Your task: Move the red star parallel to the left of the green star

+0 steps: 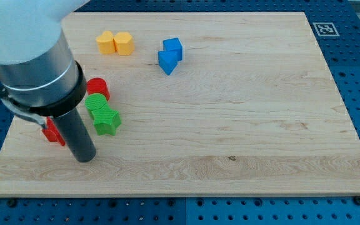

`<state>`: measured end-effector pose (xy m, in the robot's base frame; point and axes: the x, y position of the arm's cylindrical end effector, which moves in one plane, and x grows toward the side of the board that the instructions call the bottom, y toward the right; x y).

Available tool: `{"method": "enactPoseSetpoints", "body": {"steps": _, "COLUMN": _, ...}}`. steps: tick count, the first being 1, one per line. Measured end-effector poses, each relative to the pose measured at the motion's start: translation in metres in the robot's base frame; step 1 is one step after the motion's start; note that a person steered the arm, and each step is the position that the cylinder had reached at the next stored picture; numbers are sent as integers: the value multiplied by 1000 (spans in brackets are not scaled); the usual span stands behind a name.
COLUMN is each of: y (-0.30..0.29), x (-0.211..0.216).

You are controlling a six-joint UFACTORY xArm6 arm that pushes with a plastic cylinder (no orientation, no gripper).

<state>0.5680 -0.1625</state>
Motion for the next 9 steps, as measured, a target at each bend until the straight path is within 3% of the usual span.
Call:
{"method": "enactPoseSetpoints", "body": {"steps": 2, "y": -24, "x": 20}}
{"method": "enactPoseSetpoints", "body": {"steps": 7, "y": -27, "x": -50}}
{"method": "enactPoseSetpoints", "body": {"steps": 8, "y": -27, "x": -42}}
{"method": "enactPoseSetpoints", "body": {"steps": 9, "y": -27, "x": -5}}
